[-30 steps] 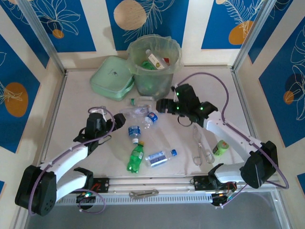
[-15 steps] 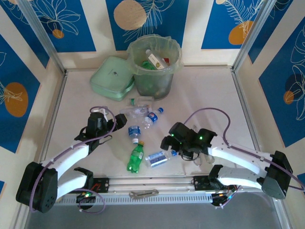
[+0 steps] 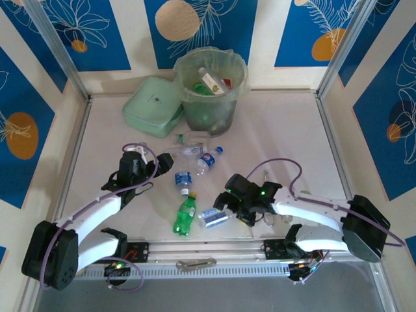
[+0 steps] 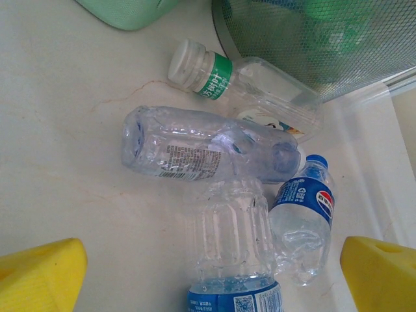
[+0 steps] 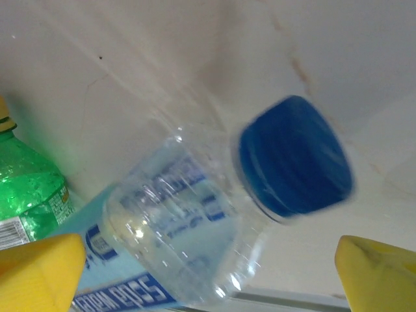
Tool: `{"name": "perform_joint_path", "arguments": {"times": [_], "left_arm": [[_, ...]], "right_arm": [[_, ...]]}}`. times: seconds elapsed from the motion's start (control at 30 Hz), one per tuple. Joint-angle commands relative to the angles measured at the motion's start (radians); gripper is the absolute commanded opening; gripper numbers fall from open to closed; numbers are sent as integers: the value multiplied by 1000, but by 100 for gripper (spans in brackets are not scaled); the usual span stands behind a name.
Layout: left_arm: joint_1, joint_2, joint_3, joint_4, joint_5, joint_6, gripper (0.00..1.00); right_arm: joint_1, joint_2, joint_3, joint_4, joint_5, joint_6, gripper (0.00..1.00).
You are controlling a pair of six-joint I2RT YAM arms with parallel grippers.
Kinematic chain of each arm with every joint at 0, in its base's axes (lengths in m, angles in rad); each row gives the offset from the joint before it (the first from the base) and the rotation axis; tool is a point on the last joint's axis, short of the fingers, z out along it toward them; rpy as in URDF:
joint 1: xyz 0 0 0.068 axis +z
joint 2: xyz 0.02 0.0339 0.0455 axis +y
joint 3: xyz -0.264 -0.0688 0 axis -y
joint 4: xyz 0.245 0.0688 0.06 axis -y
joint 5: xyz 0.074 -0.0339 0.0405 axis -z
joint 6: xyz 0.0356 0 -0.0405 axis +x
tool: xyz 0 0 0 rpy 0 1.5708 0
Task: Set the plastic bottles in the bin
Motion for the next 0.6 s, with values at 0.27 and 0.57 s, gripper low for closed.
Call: {"name": "perform_joint_path", "arguments": {"times": [0.27, 0.57], "left_arm": [[-5, -48, 12, -50, -1, 18, 100], [-5, -64, 9, -68, -7, 23, 100]], "right_arm": [[-26, 173, 127, 160, 12, -108, 99], [-11, 274, 264, 38, 69, -254, 99]]}}
